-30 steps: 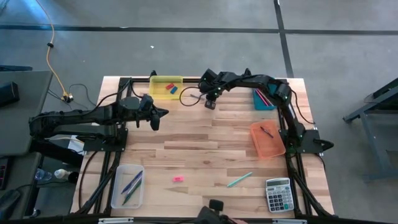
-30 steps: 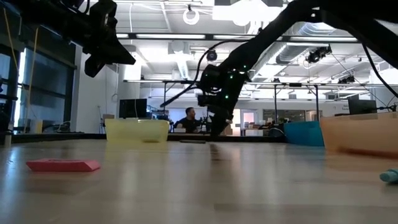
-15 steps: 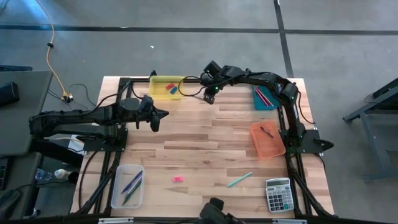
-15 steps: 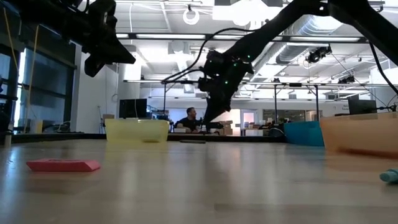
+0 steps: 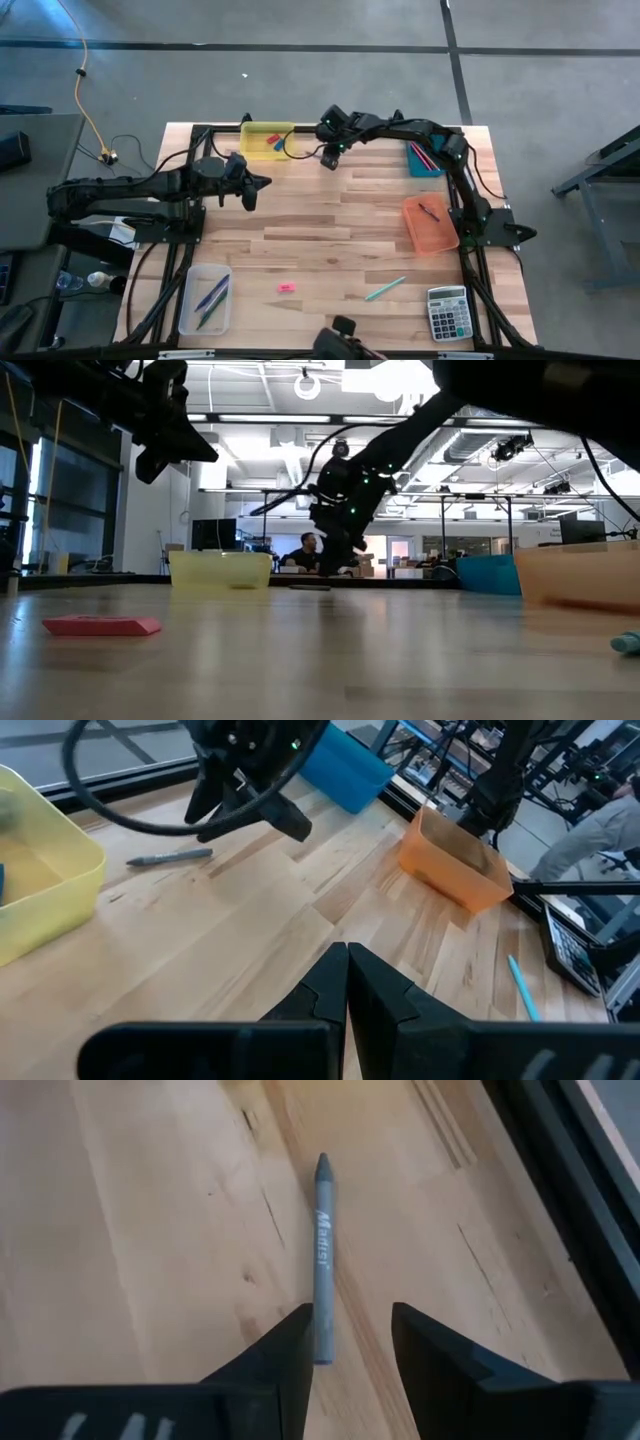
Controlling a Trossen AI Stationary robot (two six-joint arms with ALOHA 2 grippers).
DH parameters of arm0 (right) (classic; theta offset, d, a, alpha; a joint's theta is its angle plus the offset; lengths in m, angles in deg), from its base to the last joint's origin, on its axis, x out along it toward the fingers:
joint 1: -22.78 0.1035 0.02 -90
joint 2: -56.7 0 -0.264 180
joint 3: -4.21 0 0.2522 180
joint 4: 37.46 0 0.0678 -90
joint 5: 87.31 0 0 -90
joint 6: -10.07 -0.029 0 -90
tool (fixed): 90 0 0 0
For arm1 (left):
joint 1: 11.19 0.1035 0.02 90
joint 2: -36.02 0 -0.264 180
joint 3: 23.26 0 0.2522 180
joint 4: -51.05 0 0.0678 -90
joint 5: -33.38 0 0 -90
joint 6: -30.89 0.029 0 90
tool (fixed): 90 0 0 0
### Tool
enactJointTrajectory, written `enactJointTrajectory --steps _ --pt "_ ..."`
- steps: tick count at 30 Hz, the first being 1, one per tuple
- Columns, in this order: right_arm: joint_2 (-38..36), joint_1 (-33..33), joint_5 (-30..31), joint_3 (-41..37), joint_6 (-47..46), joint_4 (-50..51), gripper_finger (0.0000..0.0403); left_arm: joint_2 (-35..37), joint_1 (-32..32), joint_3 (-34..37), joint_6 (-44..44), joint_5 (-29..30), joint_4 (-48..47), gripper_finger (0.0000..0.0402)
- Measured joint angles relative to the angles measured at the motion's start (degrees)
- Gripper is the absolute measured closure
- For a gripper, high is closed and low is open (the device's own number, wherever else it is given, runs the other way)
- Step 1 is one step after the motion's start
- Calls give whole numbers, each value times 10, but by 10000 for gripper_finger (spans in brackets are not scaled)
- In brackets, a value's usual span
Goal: Sort crayons/erasers/pens/pencils in bins
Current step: Put the gray crayon into the orange bin
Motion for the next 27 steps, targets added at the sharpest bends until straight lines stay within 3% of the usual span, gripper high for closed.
enactJointTrajectory --steps 11,17,27 --pt "40 1 -11 42 -10 73 287 0 0 0 -4 0 0 402" --pt "41 1 -23 48 -25 80 330 0 0 0 -1 1 0 401" --pt "41 -5 -17 49 -36 104 361 0 0 0 0 3 0 401"
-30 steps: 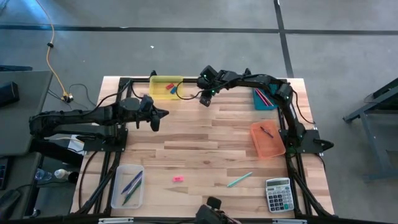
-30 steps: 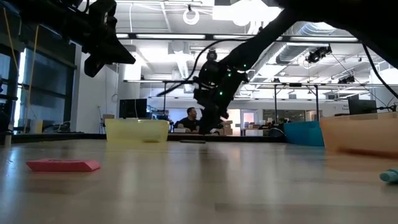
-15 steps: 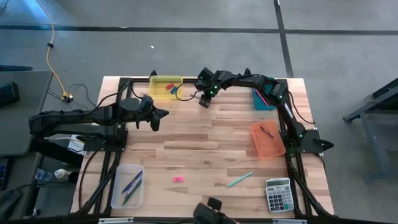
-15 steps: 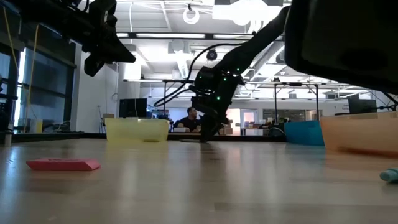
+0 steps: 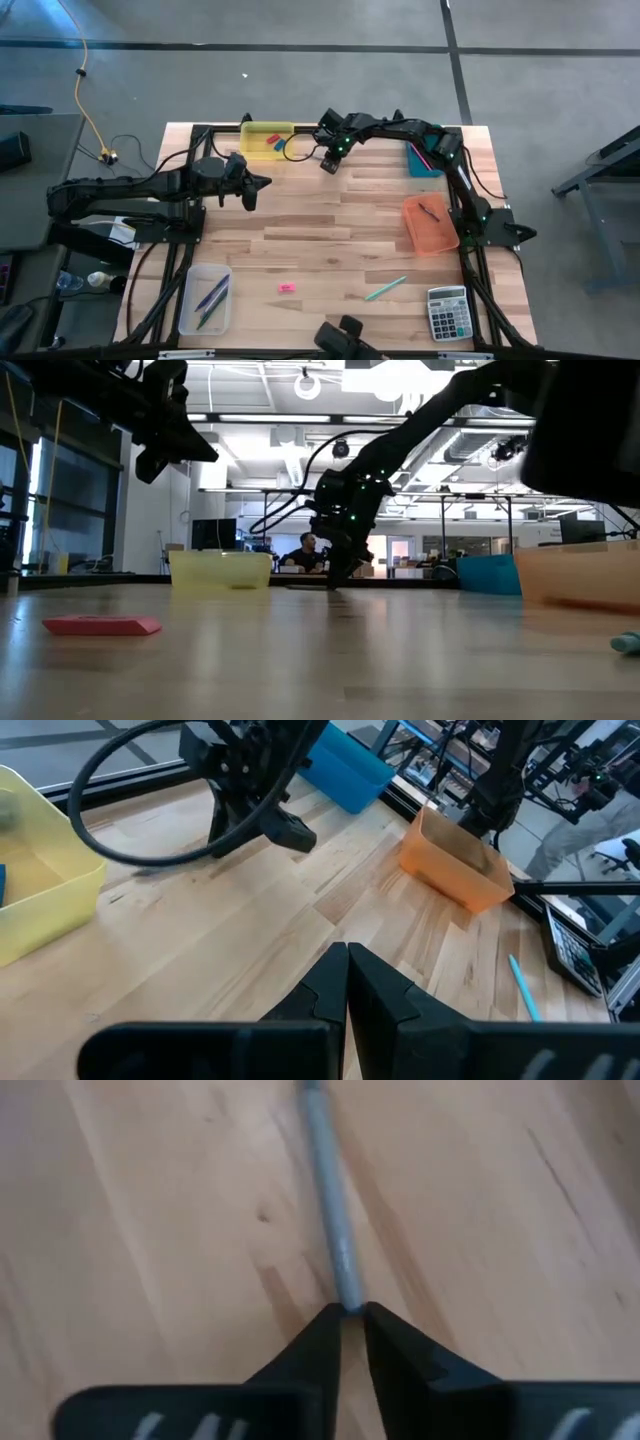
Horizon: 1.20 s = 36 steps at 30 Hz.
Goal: Sort crayons/erasers/pens/pencils in bins
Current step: Put the gray crayon into the orange bin
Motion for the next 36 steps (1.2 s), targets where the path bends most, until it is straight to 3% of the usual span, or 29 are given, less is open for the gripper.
enactJointTrajectory --steps 4,10,14,20,24,28,31,36 --pt "-1 -15 2 1 14 25 397 0 0 0 0 0 0 402" --pt "-23 -29 10 -2 52 78 402 0 0 0 -3 0 -3 402" --pt "-67 -35 10 -1 55 103 403 0 0 0 -4 0 -5 402" --pt "-151 -25 -45 -28 41 128 403 -13 -3 0 -34 -7 -1 401" --pt "-251 -20 -50 -140 -12 65 403 -72 -14 0 -46 -7 38 402" --pt "-384 -16 -33 -298 -107 -52 403 -163 -25 -4 -121 22 105 402" --pt "-479 -4 0 -390 -167 -115 403 -235 -33 -34 -206 73 85 401" --pt "-601 3 40 -464 -197 -131 403 -350 -33 -110 -327 97 31 399"
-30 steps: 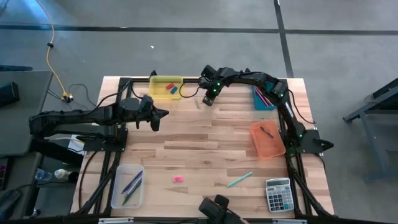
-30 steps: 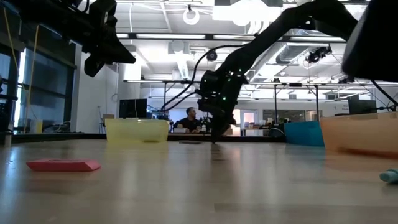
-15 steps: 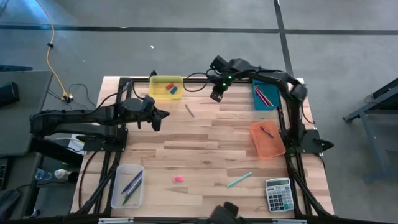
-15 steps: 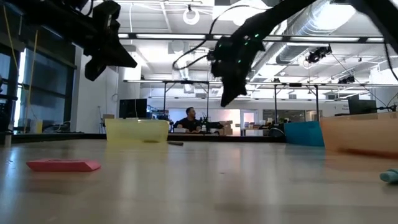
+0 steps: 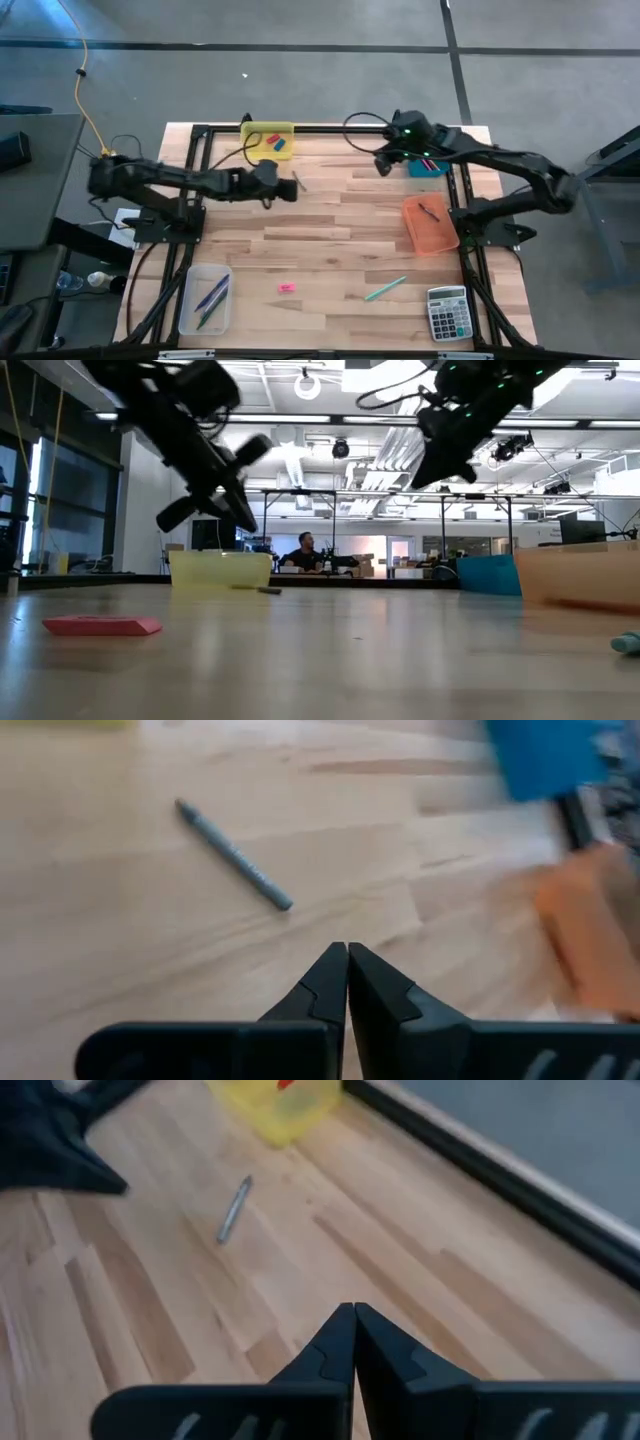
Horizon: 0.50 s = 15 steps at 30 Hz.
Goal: Sort crayons/erasers/pens/pencils in bins
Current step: Put the gray crayon into the orange bin
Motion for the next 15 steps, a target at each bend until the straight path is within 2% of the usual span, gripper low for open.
enactJointTrajectory --steps 4,8,15 --pt "-66 -2 9 -17 14 5 403 -82 9 -81 -109 5 -81 377" --pt "-105 -2 2 -18 34 10 403 -152 22 -156 -202 4 -162 335" --pt "-140 -2 -9 -18 64 10 403 -241 47 -247 -252 -18 -218 261"
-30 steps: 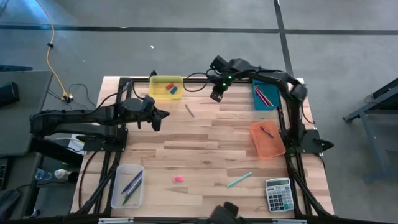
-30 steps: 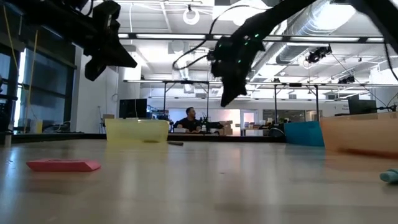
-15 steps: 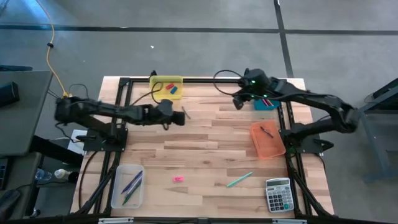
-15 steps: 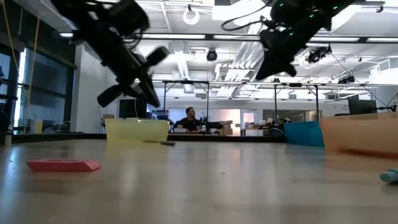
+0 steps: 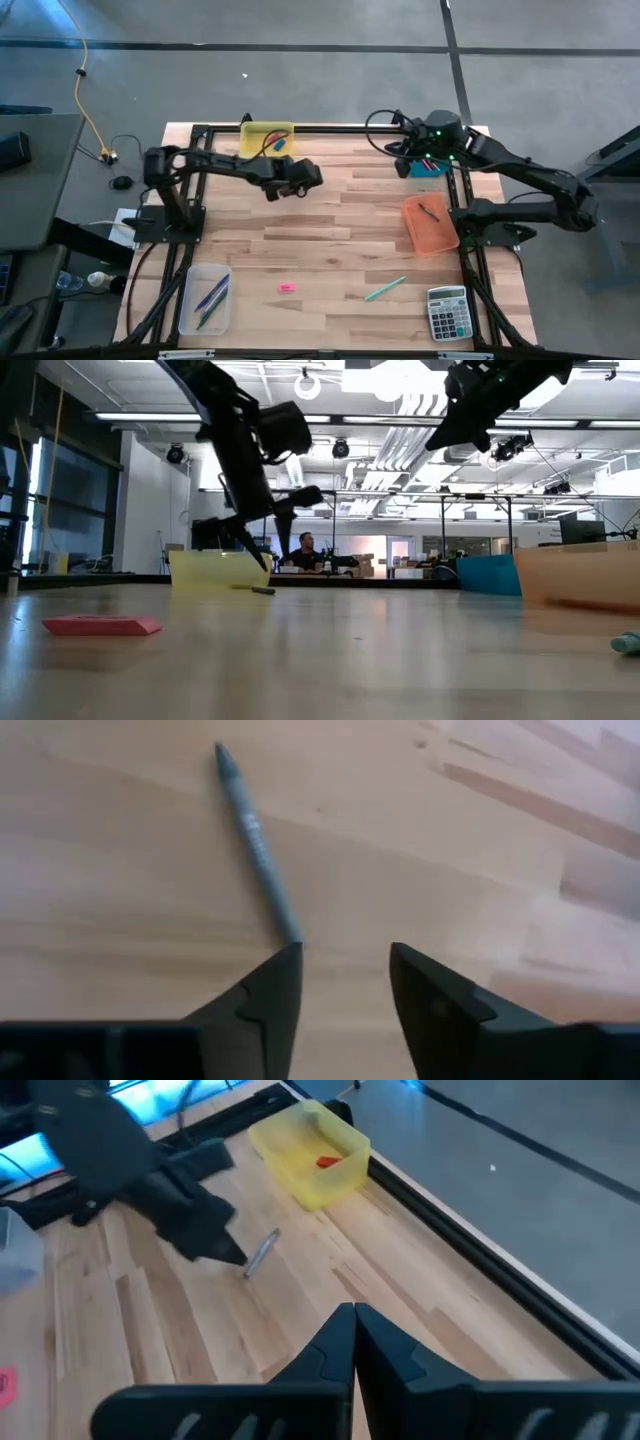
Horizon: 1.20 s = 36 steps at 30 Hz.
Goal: Sort crayons/erasers/pens/pencils in bins
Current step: Put the gray crayon into the orange bin
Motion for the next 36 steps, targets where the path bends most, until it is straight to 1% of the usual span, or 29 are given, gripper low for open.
enactJointTrajectory --steps 4,6,8,13,15,24,27,31,36 --pt "0 0 -2 0 9 1 403 -31 14 -34 -13 -9 -39 238" --pt "0 0 -2 0 9 1 403 -41 19 -44 -15 -15 -77 235" --pt "0 0 -2 0 14 0 403 -47 22 -46 -18 -28 -90 234" --pt "0 0 -7 0 28 -4 403 -65 25 -45 -50 -41 -77 234" --pt "0 0 -18 0 34 -4 403 -71 27 -45 -56 -40 -63 234" --pt "0 0 -35 0 50 -4 403 -76 28 -45 -71 -31 -70 234" --pt "0 0 -48 0 54 -4 403 -76 28 -46 -57 -28 -78 234" --pt "0 0 -56 0 56 -4 403 -75 29 -46 -36 -25 -110 234" --pt "0 0 -58 0 59 -4 403 -73 29 -45 4 -29 -124 234"
